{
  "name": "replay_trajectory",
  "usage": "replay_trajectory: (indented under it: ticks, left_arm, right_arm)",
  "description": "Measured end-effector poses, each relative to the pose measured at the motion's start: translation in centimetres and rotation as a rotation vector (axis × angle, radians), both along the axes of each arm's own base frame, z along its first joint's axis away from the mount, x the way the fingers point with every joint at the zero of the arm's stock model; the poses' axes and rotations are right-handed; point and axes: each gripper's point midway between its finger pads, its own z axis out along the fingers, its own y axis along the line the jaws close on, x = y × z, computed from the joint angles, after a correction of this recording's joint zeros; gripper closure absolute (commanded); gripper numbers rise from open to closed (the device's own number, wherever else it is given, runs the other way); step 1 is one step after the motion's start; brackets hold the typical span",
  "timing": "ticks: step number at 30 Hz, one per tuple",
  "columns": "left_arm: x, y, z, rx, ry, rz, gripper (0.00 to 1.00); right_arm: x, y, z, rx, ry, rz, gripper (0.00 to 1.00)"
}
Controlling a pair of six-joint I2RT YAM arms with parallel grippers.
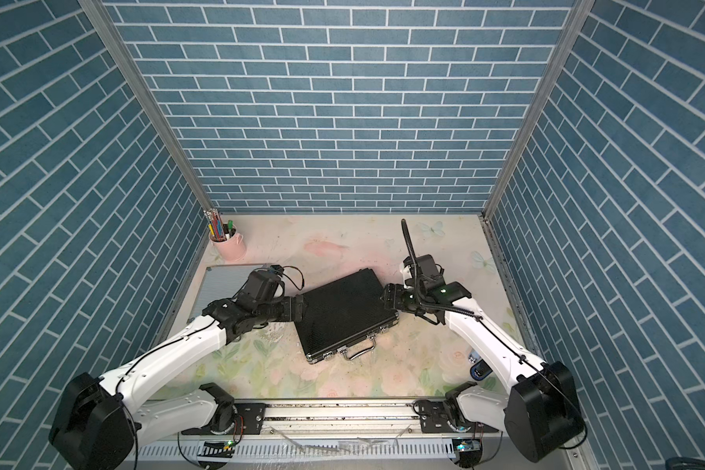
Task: Close the poker set cases
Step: Reset both arms
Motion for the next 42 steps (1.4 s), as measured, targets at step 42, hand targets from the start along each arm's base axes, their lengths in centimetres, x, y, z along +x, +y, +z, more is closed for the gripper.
replay_trajectory:
  ticks: [42]
  left_arm:
    - [9.4, 15.0, -1.3, 0.367, -0.511, 0.198, 0.0]
  right_arm:
    - [12.3, -18.6, -6.4, -0.366, -0.578, -0.301, 0.02]
